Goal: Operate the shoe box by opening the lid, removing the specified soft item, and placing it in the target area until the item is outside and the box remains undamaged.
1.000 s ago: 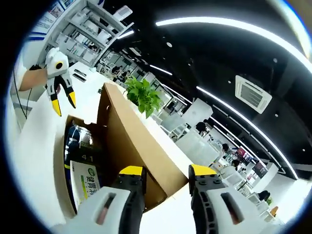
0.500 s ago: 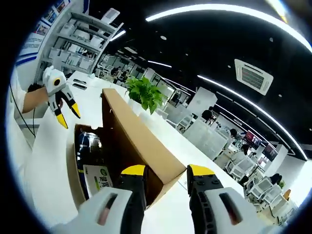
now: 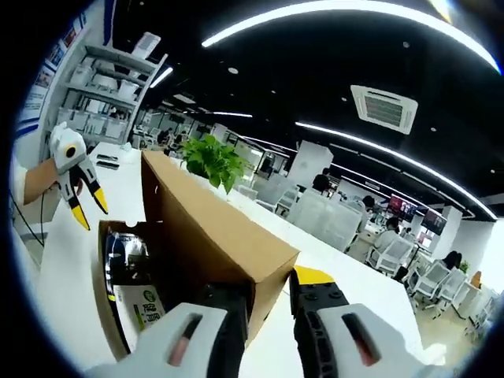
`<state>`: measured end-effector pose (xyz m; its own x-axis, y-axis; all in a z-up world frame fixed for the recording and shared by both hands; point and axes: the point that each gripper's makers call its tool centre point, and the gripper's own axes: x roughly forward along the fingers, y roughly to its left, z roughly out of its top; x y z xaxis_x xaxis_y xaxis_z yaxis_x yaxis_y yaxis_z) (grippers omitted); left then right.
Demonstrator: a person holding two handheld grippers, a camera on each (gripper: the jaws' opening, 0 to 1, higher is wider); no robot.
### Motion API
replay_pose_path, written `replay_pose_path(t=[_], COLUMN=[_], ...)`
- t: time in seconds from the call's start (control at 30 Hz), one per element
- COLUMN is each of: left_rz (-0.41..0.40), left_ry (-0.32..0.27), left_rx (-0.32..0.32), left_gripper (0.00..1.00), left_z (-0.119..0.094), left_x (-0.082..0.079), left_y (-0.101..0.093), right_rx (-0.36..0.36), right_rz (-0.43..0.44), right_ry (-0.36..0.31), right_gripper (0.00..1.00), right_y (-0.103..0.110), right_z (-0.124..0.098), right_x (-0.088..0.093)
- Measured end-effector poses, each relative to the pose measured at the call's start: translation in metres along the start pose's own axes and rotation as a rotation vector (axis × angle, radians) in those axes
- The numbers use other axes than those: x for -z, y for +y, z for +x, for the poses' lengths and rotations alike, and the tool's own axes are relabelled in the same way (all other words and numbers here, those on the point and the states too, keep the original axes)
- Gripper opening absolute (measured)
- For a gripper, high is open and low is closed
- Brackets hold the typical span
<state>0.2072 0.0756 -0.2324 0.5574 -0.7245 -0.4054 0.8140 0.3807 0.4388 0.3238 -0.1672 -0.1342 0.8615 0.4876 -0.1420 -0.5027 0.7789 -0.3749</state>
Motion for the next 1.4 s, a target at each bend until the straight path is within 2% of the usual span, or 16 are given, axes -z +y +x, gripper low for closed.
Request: replay_pose_path(t=[0.23, 0.33, 0.47, 0.63, 0.7, 0.83, 0.93, 1.03, 1.13, 1.2, 1.27, 1.33, 1.4], left_rz=[0.004, 0.004, 0.003, -0.007, -0.010, -0.016, -0.015, -0.023, -0.022, -0.025, -0.022, -0.021, -0.021], left_ry=[-0.005, -0.004, 0.000, -0.003, -0.003, -0.011, -0.007, -0.011, -0.007, -0.006, -0.002, 0.000, -0.001], left_rx=[-0.005, 0.003, 0.001, -0.005, -0.005, -0.008, -0.007, -0.003, 0.000, 0.003, 0.006, 0.006, 0.005], left_gripper=[0.29, 0.29, 0.29, 0.29, 0.29, 0.29, 0.29, 0.29, 0.29, 0.29, 0.29, 0.29, 0.29], left_z=[0.002, 0.003, 0.004, 0.004, 0.004, 0.003, 0.004, 0.005, 0.007, 0.008, 0.009, 0.009, 0.008], left_x=[-0.004, -0.002, 0.001, 0.004, 0.004, 0.004, 0.005, 0.006, 0.008, 0.008, 0.009, 0.010, 0.010], left_y=[0.001, -0.003, -0.003, -0.002, -0.002, -0.002, -0.002, -0.005, -0.008, -0.009, -0.010, -0.011, -0.010], right_rx=[0.020, 0.002, -0.039, -0.034, -0.054, -0.098, -0.116, -0.116, -0.110, -0.096, -0.090, -0.050, -0.023], right_rz=[0.090, 0.132, 0.199, 0.215, 0.307, 0.473, 0.545, 0.576, 0.689, 0.712, 0.704, 0.712, 0.662], right_ry=[-0.026, -0.045, -0.036, -0.049, -0.044, -0.108, -0.120, -0.100, -0.087, -0.065, -0.052, 0.002, 0.010], right_gripper=[0.19, 0.20, 0.25, 0.28, 0.28, 0.26, 0.25, 0.24, 0.24, 0.22, 0.21, 0.17, 0.14], right_y=[-0.015, -0.016, -0.009, -0.012, -0.012, -0.018, -0.020, -0.025, -0.027, -0.028, -0.027, -0.029, -0.030], right_z=[0.019, 0.025, 0.037, 0.045, 0.049, 0.055, 0.060, 0.064, 0.066, 0.067, 0.068, 0.065, 0.062], right_x=[0.000, 0.003, 0.013, 0.014, 0.017, 0.017, 0.020, 0.022, 0.026, 0.032, 0.037, 0.048, 0.048])
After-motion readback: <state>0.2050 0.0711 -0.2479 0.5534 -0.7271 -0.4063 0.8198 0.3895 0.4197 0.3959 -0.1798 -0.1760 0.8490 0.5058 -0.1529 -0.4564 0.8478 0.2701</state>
